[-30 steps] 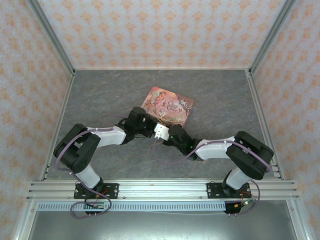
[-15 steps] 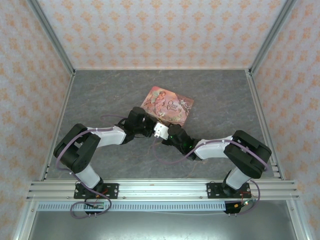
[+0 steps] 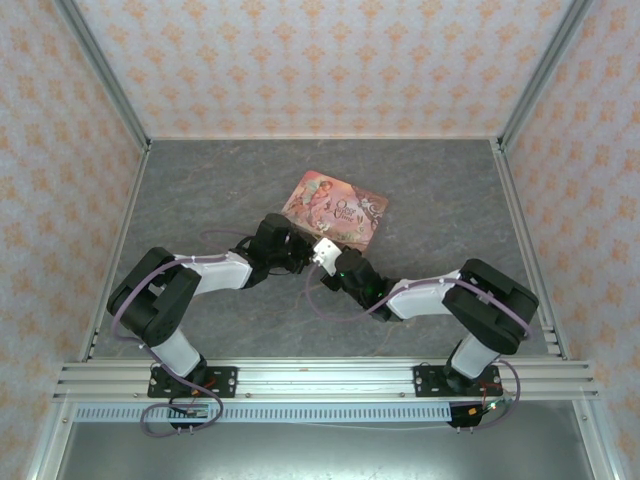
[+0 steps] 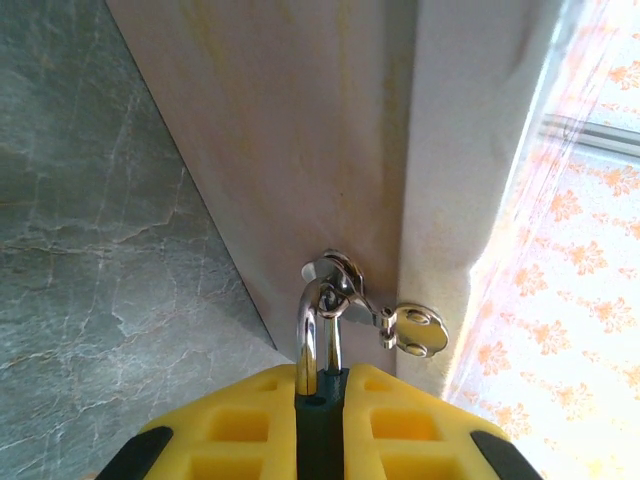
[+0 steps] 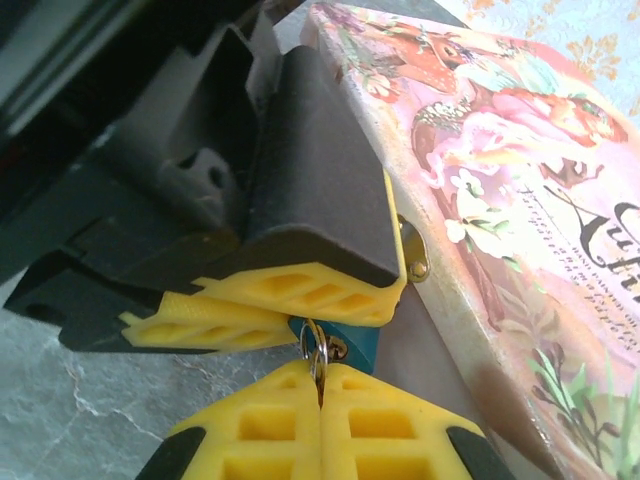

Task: Unlock the padlock with the key

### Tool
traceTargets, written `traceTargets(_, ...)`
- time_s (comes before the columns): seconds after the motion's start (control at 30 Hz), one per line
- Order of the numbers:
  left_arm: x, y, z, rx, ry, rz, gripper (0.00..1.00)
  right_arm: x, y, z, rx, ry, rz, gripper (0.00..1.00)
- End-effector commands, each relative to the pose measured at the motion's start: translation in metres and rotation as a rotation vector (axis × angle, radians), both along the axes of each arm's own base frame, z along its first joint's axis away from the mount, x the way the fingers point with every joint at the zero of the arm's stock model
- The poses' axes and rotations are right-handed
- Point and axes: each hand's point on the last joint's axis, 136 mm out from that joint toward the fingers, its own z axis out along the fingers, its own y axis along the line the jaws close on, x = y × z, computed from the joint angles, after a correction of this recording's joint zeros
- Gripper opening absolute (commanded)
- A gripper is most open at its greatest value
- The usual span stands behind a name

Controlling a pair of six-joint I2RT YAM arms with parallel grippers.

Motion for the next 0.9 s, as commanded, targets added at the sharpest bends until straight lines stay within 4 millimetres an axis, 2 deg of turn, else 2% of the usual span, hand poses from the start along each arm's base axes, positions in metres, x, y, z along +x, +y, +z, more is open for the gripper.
traceTargets(0.0, -0.003, -0.019, 0.032, -0.077, -0.062, -0.053, 0.00, 0.003, 0.004, 0.004, 0.150, 0.033, -0.063, 0.00)
traceTargets(0.17, -0.002, -0.017, 0.029, -0.056, -0.061, -0.047, 0.00, 0.000, 0.001, 0.000, 0.169, 0.058, -0.076, 0.00)
traceTargets(0.3, 0.000, -0.011, 0.027, -0.022, -0.070, -0.039, 0.16, -0.002, -0.001, -0.007, 0.225, 0.131, -0.120, 0.00)
traceTargets(0.43, 0.002, -0.002, 0.026, 0.013, -0.077, -0.022, 0.24, -0.006, 0.000, -0.013, 0.321, 0.215, -0.156, 0.00)
traceTargets(0.57, 0.003, 0.007, 0.030, 0.037, -0.087, -0.012, 0.27, -0.011, 0.001, -0.019, 0.398, 0.276, -0.177, 0.00)
traceTargets(0.67, 0.001, 0.017, 0.036, 0.052, -0.100, -0.001, 0.32, -0.013, 0.000, -0.022, 0.456, 0.298, -0.189, 0.00)
traceTargets(0.87, -0.008, 0.051, 0.051, 0.151, -0.134, 0.029, 0.51, -0.017, 0.002, -0.024, 0.554, 0.360, -0.204, 0.00)
